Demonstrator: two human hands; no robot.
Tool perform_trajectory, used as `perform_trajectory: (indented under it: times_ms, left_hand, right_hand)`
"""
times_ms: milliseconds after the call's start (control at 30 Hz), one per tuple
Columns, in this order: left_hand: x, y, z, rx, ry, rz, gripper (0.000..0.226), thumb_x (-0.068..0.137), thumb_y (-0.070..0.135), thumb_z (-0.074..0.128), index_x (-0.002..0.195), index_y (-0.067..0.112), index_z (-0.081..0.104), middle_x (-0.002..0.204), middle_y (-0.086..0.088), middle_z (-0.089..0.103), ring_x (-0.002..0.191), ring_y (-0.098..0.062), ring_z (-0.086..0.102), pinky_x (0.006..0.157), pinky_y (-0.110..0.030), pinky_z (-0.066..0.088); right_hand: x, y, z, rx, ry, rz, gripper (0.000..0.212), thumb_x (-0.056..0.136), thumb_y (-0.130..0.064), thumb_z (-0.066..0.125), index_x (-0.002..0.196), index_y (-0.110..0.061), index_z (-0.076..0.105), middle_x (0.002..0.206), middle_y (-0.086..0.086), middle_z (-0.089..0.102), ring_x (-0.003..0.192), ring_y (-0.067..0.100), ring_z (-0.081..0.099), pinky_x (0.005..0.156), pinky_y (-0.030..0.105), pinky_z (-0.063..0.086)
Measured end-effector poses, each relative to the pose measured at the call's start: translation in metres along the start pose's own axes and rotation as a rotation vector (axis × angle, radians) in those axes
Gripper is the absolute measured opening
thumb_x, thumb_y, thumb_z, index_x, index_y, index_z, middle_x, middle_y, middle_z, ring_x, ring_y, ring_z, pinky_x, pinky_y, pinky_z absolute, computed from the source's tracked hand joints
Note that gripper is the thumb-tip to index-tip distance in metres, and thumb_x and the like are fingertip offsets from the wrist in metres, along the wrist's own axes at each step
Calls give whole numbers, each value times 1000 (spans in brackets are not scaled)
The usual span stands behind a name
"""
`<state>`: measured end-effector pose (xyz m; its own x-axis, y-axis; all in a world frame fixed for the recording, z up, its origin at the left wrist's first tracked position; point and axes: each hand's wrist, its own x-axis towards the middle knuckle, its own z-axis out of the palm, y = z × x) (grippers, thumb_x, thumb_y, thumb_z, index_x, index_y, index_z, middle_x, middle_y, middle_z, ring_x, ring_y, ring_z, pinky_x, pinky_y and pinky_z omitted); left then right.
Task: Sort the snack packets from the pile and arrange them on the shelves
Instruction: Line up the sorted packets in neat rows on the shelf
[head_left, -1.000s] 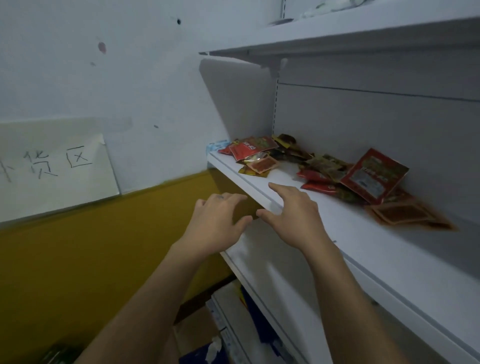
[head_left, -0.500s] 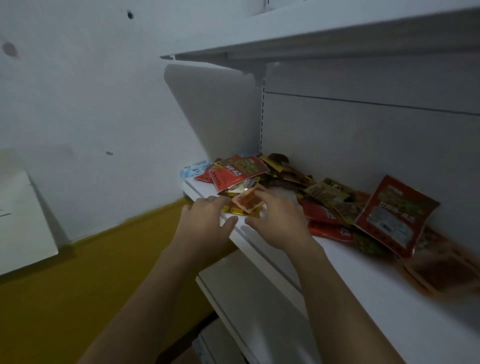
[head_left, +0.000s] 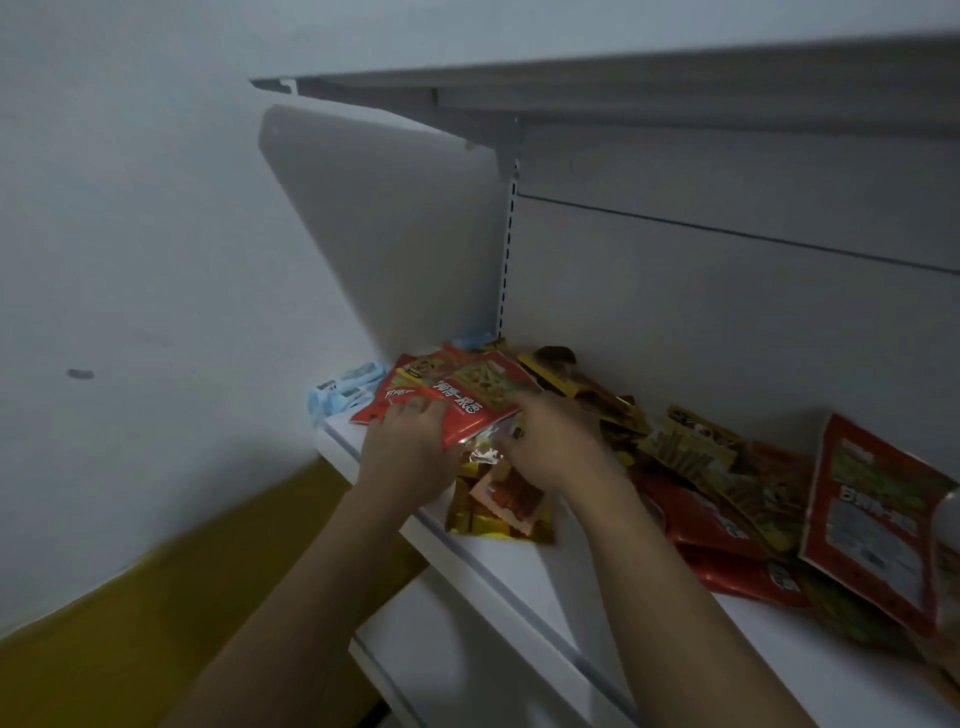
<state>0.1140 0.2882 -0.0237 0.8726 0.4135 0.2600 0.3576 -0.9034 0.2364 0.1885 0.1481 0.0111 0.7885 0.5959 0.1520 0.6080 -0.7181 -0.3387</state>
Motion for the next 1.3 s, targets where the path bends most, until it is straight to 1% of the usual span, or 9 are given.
perform_trajectory:
  times_ms: [433, 633, 733, 800, 933, 1033, 1100, 1167, 1300]
  left_hand:
    - [38, -26, 16, 208, -66, 99, 54, 101, 44, 40, 149, 21, 31, 145, -7, 50, 133, -28, 47, 111, -44, 36]
    - [48, -32, -10, -98, 120, -5, 26, 100, 20, 44, 123, 16, 57, 106, -7, 70, 92, -26, 65, 79, -37, 51]
    - [52, -35, -22, -320, 231, -29, 24, 101, 17, 43, 114, 18, 63, 110, -7, 71, 92, -27, 66, 76, -38, 54]
    - [50, -33, -21, -341, 118, 65, 24, 103, 24, 43, 119, 22, 61, 111, -4, 70, 87, -20, 67, 71, -35, 56]
    - [39, -34, -4, -165, -129, 252, 61, 89, 62, 54, 139, 28, 46, 138, 4, 54, 120, -17, 54, 100, -38, 46]
    - [39, -31, -1, -57, 1, 266, 67, 88, 56, 61, 144, 26, 39, 143, 3, 50, 129, -20, 48, 108, -41, 38]
    - [42, -30, -2, -178, 194, 299, 41, 94, 39, 60, 132, 24, 52, 123, 2, 63, 110, -19, 60, 92, -34, 47]
    - [44, -26, -8, -362, 313, 252, 25, 97, 30, 57, 121, 22, 58, 101, 4, 68, 87, -17, 65, 75, -30, 51]
    - [46, -10, -28, -1094, 90, -72, 15, 100, 26, 55, 113, 20, 57, 94, 1, 71, 72, -19, 73, 60, -40, 60]
  right_hand:
    - [16, -8, 39, -166, 144, 44, 43, 96, -38, 51, 139, -33, 48, 134, 1, 55, 126, 25, 44, 113, 43, 24]
    - [9, 0, 35, -50, 332, 45, 52, 93, -34, 61, 143, -26, 45, 135, 2, 55, 127, 25, 46, 110, 38, 26]
    - [13, 3, 37, 63, 477, 48, 53, 88, -29, 70, 137, -17, 53, 131, 7, 59, 122, 30, 52, 106, 42, 36]
    - [15, 7, 43, 79, 493, 39, 45, 87, -29, 71, 128, -16, 60, 123, 8, 63, 114, 31, 57, 100, 43, 42]
    - [18, 10, 45, 65, 504, 28, 22, 89, -31, 68, 106, -18, 72, 106, 4, 68, 98, 26, 62, 83, 36, 47]
    - [22, 5, 44, 130, 676, 1, 21, 87, -35, 67, 95, -17, 75, 95, 3, 69, 87, 25, 64, 70, 34, 51]
    - [20, 1, 40, 200, 816, -31, 27, 86, -39, 63, 100, -17, 73, 97, 2, 69, 87, 24, 65, 69, 36, 54]
    - [17, -2, 33, 357, 838, 6, 47, 88, -40, 66, 129, -20, 59, 117, 3, 66, 102, 22, 64, 80, 35, 53]
    - [11, -3, 22, 616, 540, 147, 90, 83, -48, 72, 152, -41, 16, 149, -9, 43, 134, 14, 44, 105, 43, 44]
